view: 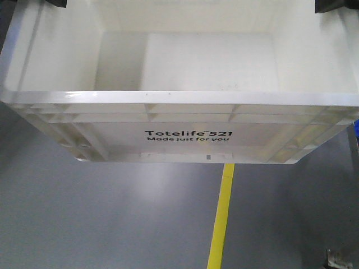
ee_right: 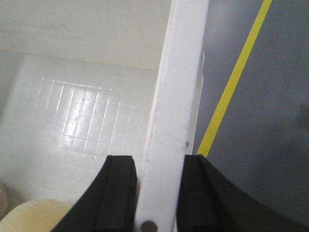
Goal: Place moving items into box and shelve
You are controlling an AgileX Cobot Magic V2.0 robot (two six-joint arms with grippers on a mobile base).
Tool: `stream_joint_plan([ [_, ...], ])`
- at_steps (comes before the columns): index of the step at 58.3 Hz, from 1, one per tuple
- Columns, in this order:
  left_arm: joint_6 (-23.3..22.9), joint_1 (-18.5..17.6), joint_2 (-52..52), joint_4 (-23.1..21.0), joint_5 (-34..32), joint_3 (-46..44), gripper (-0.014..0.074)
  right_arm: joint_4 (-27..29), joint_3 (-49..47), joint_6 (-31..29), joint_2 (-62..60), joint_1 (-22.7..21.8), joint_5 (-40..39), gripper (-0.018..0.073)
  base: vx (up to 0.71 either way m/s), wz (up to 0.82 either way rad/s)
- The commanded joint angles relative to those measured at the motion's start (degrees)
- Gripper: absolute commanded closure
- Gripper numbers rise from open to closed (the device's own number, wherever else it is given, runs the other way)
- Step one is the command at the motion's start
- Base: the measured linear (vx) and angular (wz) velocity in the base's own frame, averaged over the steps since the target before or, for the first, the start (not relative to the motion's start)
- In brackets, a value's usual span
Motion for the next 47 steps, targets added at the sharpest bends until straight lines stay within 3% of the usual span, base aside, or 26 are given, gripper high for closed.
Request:
stream_joint_plan([
  [1, 1.5, -0.5, -2.8, -0.2, -7.7, -2.4, 0.0597, 1.0, -2.4, -0.9, -2.6, -0.2, -8.6, 0.0564, 0.60, -0.05],
  [47, 1.5, -0.5, -2.8, -0.1, -7.7, -2.4, 0.0597, 1.0, -2.4, -0.9, -2.6, -0.2, -8.3, 0.0564, 0.61, -0.16],
])
